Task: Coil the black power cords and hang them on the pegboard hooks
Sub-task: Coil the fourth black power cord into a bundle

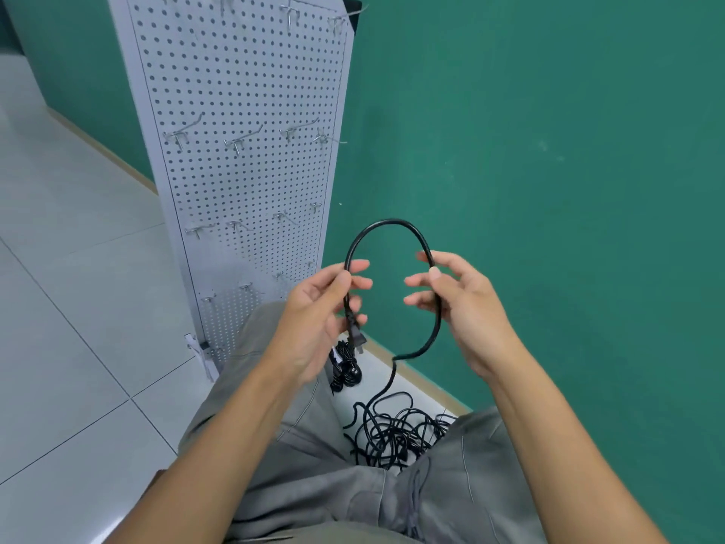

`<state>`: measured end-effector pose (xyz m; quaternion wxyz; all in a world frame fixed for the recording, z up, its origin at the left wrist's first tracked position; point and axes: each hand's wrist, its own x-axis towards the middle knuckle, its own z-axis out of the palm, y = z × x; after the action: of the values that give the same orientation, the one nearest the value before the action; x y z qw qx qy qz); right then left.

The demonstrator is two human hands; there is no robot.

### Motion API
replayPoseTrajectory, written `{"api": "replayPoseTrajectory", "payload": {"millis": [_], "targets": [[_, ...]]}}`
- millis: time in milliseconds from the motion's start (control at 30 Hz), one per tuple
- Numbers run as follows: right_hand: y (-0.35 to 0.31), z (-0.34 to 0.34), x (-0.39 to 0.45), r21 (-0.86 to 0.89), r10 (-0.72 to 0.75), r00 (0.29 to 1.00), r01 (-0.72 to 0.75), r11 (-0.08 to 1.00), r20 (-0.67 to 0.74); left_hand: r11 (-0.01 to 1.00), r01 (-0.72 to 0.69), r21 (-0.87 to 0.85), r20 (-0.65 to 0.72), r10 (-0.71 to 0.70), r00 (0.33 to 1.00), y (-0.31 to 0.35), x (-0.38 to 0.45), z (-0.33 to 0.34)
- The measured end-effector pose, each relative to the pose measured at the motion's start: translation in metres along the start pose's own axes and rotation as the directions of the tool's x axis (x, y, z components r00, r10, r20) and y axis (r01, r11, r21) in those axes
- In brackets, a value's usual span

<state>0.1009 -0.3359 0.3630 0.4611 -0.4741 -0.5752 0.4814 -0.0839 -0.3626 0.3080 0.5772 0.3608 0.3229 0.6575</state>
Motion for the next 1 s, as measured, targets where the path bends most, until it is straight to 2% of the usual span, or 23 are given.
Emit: {"api": "replayPoseTrajectory", "payload": {"millis": [133, 267, 367, 467, 600, 700, 833, 1000], "targets": [[0.001, 0.017, -0.006, -0.169, -0.088, 0.995, 0.093, 0.981, 0.041, 0.998, 0.020, 0.068, -0.029, -0.018, 0.999, 0.005, -0.002, 0.001], [-0.006, 0.016, -0.003, -0.300, -0.196, 0.979, 0.204, 0.932, 0.054, 0.998, 0.057, -0.018, -0.025, -0.057, 0.998, 0.001, -0.004, 0.007], [-0.016, 0.017, 0.000, -0.118, -0.123, 0.986, 0.136, 0.984, 0.114, 0.981, 0.104, -0.162, 0.099, -0.088, 0.991, -0.003, -0.005, 0.010], [-0.030, 0.021, 0.003, 0.079, -0.064, 0.981, 0.051, 0.996, 0.181, 0.969, 0.206, -0.137, 0.253, -0.167, 0.953, -0.008, -0.007, 0.013], [-0.046, 0.019, 0.013, 0.046, 0.019, 0.954, -0.034, 0.998, 0.298, 0.957, 0.262, -0.126, 0.421, -0.187, 0.888, -0.010, -0.006, 0.013], [-0.054, 0.017, 0.020, 0.010, 0.074, 0.937, -0.082, 0.997, 0.340, 0.963, 0.248, -0.104, 0.454, -0.176, 0.874, -0.010, -0.006, 0.012], [-0.058, 0.024, 0.023, 0.059, 0.110, 0.922, -0.142, 0.988, 0.371, 0.949, 0.289, -0.127, 0.499, -0.191, 0.845, -0.015, -0.009, 0.013], [-0.055, 0.031, 0.023, 0.075, 0.143, 0.914, -0.184, 0.980, 0.380, 0.920, 0.371, -0.130, 0.473, -0.271, 0.838, -0.019, -0.012, 0.019]]}}
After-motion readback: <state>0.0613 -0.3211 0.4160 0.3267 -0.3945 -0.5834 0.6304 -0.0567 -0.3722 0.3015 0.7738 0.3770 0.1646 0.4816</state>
